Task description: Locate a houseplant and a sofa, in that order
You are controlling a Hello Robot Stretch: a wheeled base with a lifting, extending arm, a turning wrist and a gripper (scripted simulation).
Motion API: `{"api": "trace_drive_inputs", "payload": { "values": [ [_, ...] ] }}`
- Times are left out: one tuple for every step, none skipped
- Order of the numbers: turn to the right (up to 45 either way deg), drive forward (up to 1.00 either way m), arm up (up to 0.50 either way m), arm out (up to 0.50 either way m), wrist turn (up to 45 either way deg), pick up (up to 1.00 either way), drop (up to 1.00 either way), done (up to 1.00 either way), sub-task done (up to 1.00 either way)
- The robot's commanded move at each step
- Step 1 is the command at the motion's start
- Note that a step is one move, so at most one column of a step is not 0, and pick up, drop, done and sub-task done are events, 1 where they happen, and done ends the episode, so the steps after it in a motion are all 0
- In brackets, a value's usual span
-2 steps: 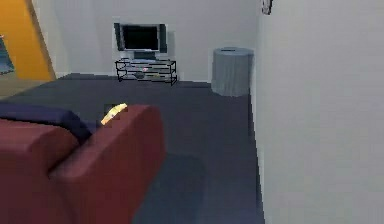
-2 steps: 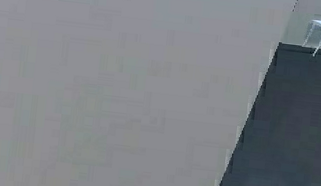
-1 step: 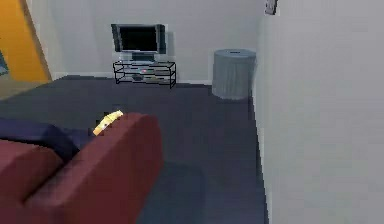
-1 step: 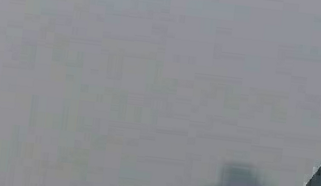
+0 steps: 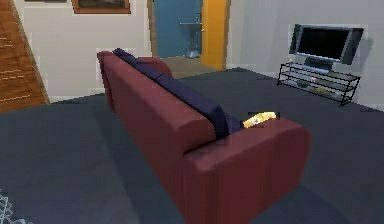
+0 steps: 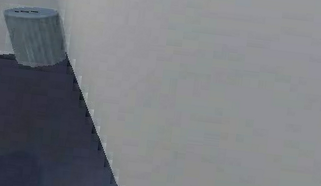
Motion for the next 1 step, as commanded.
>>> {"api": "trace_drive_inputs", "payload": {
  "values": [
    [0.0, 0.00, 0.00, 0.00, 0.0, 0.00, 0.00, 1.00, 0.00]
  ]
}}
